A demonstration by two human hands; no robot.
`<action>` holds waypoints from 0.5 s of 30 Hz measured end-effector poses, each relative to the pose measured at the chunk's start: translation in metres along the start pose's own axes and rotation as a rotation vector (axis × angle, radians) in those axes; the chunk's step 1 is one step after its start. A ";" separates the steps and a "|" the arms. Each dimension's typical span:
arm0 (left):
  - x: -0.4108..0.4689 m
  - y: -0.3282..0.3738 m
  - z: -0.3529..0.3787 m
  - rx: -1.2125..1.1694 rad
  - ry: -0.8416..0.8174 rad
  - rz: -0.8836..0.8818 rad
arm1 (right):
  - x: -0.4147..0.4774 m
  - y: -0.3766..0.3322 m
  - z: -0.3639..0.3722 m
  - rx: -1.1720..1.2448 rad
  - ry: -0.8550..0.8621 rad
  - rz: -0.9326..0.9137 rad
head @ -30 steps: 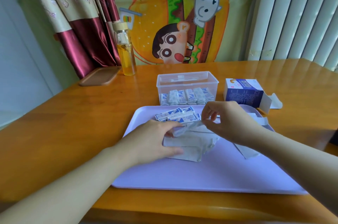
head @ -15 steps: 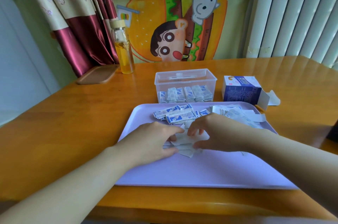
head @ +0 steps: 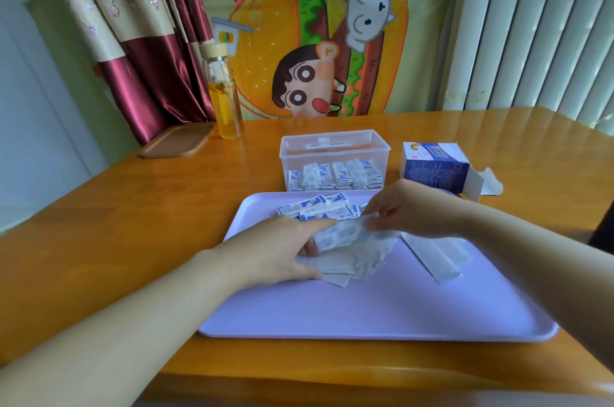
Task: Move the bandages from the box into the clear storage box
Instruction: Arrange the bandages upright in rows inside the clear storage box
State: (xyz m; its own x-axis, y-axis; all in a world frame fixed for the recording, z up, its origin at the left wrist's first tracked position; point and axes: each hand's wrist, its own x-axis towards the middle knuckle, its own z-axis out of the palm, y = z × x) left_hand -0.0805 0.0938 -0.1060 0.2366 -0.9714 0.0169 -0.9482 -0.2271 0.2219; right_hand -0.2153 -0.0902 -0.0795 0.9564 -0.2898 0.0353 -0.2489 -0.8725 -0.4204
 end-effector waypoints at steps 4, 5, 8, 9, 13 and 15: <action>0.003 0.001 -0.001 0.008 -0.034 0.011 | -0.001 0.015 -0.008 0.294 0.064 0.177; 0.003 0.001 -0.002 0.031 -0.028 0.026 | -0.001 0.018 -0.009 0.368 0.082 0.220; 0.000 0.003 -0.005 0.071 -0.057 0.030 | -0.001 0.024 -0.007 0.510 0.133 0.306; -0.001 0.004 -0.005 0.088 -0.071 0.029 | -0.002 0.024 -0.006 0.555 0.148 0.319; -0.006 0.007 -0.004 0.197 -0.104 0.106 | -0.003 0.024 -0.003 0.682 0.176 0.342; -0.009 0.009 -0.001 0.186 -0.124 0.096 | -0.002 0.022 -0.001 0.699 0.180 0.337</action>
State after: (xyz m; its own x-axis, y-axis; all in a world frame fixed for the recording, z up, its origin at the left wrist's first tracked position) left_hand -0.0906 0.1007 -0.1030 0.1264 -0.9876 -0.0929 -0.9905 -0.1307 0.0418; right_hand -0.2228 -0.1089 -0.0881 0.7928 -0.6050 -0.0740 -0.3098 -0.2954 -0.9038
